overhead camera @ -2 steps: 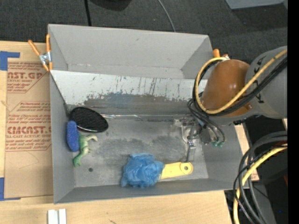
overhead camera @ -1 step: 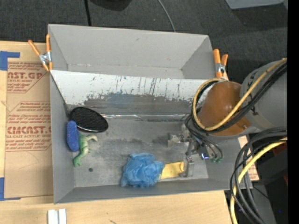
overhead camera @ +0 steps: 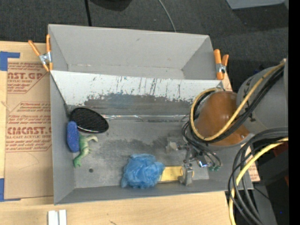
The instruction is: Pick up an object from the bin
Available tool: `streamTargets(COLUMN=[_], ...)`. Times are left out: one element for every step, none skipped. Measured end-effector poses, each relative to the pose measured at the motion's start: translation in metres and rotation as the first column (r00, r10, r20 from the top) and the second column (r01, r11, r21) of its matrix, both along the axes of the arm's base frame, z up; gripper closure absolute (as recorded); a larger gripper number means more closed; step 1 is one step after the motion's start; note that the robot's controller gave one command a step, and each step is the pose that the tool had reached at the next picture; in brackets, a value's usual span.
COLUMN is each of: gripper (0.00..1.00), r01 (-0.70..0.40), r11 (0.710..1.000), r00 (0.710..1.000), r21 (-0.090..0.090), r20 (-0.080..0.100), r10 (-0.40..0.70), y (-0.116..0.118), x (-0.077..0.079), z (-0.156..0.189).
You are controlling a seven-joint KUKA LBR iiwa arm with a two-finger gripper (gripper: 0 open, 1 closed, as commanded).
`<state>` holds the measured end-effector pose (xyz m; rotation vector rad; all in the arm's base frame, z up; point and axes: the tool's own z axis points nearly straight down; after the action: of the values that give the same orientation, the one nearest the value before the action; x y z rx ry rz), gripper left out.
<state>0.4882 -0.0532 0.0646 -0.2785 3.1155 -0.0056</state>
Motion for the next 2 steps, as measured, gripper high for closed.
streamTargets(gripper=[1.0,1.0], r01=[-0.138,-0.138], r11=[0.99,0.99], r00=[0.99,0.99], r21=[0.001,0.001], r20=[-0.007,-0.007], r10=[0.138,0.138], y=[0.0293,0.0293], x=[0.0024,0.0024], z=[0.006,0.006])
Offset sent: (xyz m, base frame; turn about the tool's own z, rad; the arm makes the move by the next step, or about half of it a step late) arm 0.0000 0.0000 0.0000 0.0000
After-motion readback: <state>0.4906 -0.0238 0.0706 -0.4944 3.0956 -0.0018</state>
